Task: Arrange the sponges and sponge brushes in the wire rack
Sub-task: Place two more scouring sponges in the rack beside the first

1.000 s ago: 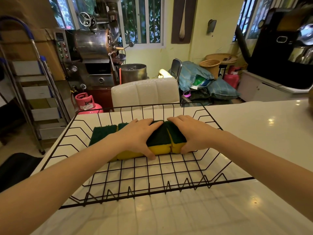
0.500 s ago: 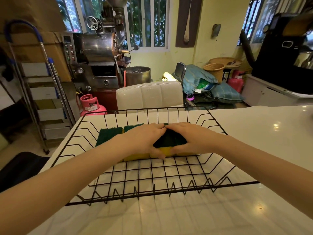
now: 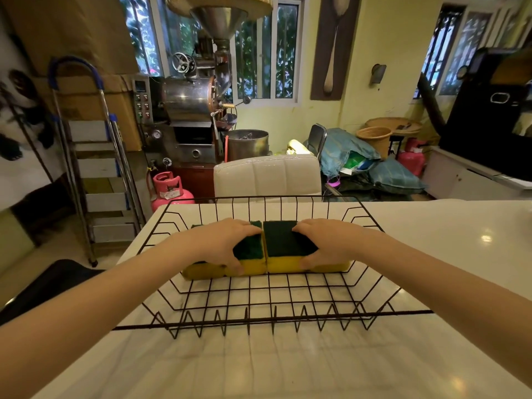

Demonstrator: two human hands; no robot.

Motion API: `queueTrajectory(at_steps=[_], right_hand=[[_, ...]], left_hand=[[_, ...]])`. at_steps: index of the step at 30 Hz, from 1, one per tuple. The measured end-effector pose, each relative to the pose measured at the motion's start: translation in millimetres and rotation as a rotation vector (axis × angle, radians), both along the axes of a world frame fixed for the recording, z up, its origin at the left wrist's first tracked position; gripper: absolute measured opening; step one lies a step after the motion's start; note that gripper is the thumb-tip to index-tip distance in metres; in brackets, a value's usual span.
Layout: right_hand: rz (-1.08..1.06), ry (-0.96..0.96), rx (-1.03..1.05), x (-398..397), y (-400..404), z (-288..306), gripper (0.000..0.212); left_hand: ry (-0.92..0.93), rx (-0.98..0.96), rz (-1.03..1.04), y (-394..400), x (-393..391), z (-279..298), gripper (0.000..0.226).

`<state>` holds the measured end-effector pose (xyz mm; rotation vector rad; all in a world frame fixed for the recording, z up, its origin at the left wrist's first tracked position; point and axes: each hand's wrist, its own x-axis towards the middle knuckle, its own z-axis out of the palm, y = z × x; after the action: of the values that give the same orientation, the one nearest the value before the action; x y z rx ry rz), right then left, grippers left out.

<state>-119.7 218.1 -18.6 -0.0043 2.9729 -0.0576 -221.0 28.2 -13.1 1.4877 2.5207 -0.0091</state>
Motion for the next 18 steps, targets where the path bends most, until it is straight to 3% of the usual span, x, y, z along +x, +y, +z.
queueTrajectory(at_steps=[4,7,13,18], right_hand=[[-0.04,-0.005,-0.066,4,-6,1,0.073],[-0.096,0.156,-0.199,15,-17,2,0.065],[-0.097,0.531,-0.496,57,-59,21,0.055],[0.07,0.515,-0.586,105,-98,26,0.043]], left_hand=[[0.013,-0.018,0.007,-10,8,2,0.082],[-0.007,0.025,0.009,-21,24,12,0.077],[0.017,0.3,-0.009,-59,82,33,0.057],[0.007,0.521,0.005,-101,129,28,0.051]])
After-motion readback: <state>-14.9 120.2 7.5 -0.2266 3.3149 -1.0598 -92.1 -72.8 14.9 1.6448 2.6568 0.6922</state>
